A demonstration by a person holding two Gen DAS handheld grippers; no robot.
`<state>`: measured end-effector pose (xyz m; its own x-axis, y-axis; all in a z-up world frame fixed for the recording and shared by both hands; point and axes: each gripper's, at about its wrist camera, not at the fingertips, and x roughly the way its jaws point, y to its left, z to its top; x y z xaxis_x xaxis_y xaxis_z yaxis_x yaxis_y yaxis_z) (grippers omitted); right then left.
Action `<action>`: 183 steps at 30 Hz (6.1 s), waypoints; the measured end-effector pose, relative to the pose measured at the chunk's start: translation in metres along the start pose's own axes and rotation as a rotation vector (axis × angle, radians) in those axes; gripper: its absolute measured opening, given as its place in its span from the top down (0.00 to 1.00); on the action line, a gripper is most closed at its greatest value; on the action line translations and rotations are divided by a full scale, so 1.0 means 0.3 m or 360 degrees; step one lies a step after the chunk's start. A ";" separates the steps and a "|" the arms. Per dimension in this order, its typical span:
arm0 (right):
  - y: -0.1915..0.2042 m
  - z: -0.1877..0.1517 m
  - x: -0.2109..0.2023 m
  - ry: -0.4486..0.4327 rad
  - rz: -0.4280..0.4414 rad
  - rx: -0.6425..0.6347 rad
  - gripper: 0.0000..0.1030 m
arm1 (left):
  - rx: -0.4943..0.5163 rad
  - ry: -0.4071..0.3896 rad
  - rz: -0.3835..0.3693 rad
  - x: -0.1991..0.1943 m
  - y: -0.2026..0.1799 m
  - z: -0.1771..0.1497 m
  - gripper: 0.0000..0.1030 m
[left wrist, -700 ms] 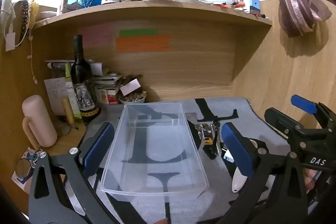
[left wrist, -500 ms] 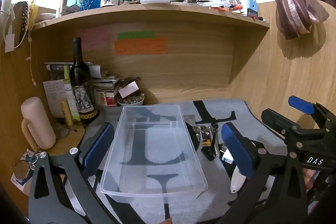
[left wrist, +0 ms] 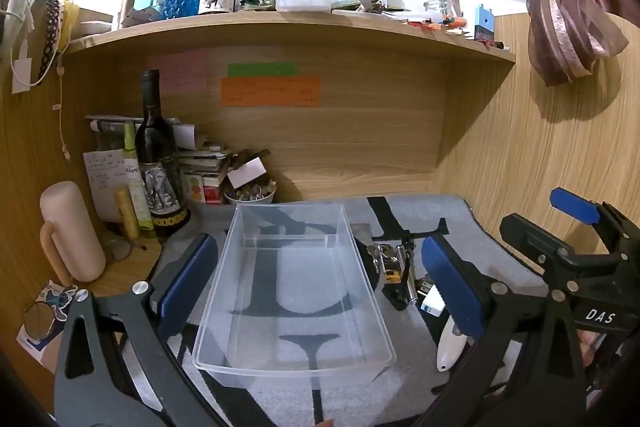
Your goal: Organize rigid objects
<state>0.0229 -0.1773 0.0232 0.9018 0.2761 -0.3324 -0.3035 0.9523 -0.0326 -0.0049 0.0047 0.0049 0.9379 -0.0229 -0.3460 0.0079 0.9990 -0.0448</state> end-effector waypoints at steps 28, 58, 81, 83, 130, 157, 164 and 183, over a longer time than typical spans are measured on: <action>0.014 0.009 -0.019 -0.0036 -0.0013 -0.0036 0.00 | 0.0015 -0.0014 -0.0013 -0.004 -0.031 0.002 0.00; 0.016 0.008 -0.020 -0.0037 -0.0015 -0.0039 0.00 | 0.0012 -0.0016 -0.0023 -0.004 -0.031 0.001 0.00; 0.013 -0.012 0.033 0.0052 0.0043 -0.0008 0.00 | -0.0063 0.0060 -0.0100 0.053 0.027 -0.017 0.02; 0.007 -0.021 0.052 0.0084 0.0040 -0.0003 0.00 | -0.0069 0.0092 -0.0079 0.065 0.050 -0.018 0.16; -0.200 -0.328 0.338 0.0898 -0.0249 0.0313 0.36 | -0.0061 0.0969 -0.0135 0.425 0.352 -0.204 0.88; -0.197 -0.189 0.303 0.0608 -0.0250 0.0306 0.63 | -0.0033 0.0971 -0.0083 0.432 0.337 -0.206 0.90; -0.148 -0.073 0.249 0.0423 -0.0213 0.0250 0.63 | -0.0016 0.0954 -0.0070 0.429 0.336 -0.200 0.90; 0.150 0.139 0.305 0.0199 0.0182 -0.0034 0.63 | 0.0003 0.0902 -0.0058 0.409 0.331 -0.196 0.90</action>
<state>0.1044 -0.1037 0.0305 0.8163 0.3627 -0.4496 -0.4095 0.9123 -0.0075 0.0906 0.0988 -0.0972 0.6044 -0.0744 -0.7932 0.0381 0.9972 -0.0645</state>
